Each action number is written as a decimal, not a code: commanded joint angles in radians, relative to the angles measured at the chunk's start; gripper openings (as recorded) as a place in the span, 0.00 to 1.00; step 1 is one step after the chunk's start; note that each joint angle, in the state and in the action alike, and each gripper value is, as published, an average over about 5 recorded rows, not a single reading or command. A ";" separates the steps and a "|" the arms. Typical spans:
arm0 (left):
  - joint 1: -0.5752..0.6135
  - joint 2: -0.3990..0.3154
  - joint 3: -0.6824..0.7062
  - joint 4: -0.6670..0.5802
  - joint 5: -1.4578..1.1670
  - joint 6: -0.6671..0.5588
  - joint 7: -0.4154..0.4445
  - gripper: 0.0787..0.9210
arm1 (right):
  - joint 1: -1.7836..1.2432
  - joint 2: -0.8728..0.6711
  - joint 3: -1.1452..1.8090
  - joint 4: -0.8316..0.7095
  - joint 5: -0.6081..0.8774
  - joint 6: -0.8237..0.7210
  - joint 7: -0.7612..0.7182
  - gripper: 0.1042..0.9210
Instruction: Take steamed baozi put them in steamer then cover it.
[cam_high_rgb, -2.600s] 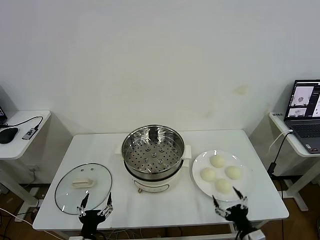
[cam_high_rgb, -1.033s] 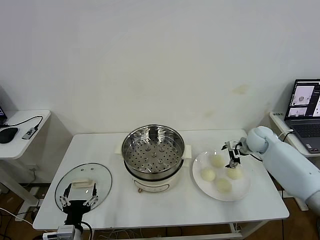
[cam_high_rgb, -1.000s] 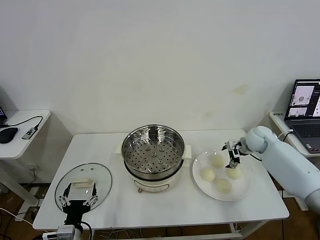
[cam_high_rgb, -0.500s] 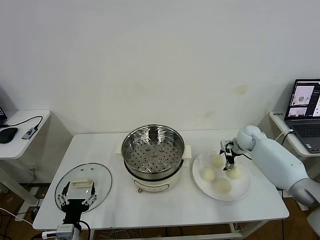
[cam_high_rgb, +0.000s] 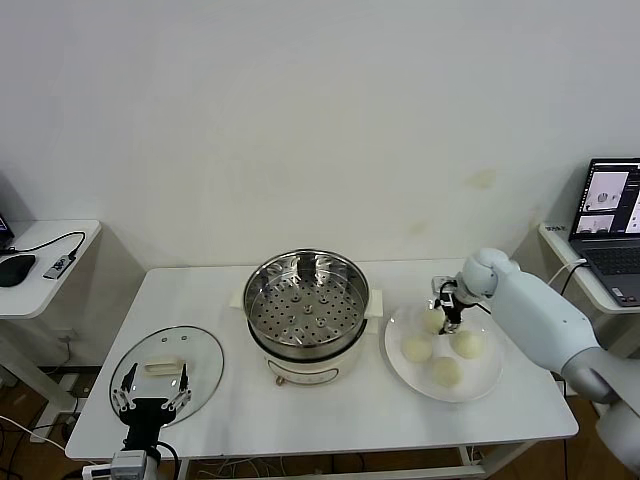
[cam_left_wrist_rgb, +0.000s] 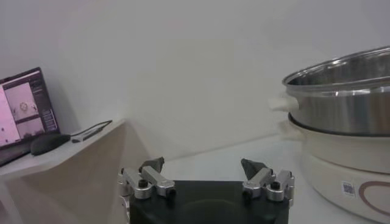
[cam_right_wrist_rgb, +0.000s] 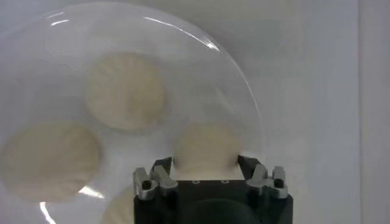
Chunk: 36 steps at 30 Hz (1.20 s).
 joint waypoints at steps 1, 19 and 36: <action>0.000 0.000 0.000 0.001 0.002 -0.001 0.000 0.88 | 0.004 0.012 -0.005 -0.014 -0.005 -0.002 0.002 0.63; -0.001 0.016 0.010 0.004 -0.045 0.001 0.007 0.88 | 0.214 -0.261 -0.175 0.368 0.267 -0.052 -0.009 0.60; 0.019 0.036 0.012 0.002 -0.124 -0.059 0.031 0.88 | 0.739 -0.082 -0.587 0.486 0.697 0.022 0.071 0.61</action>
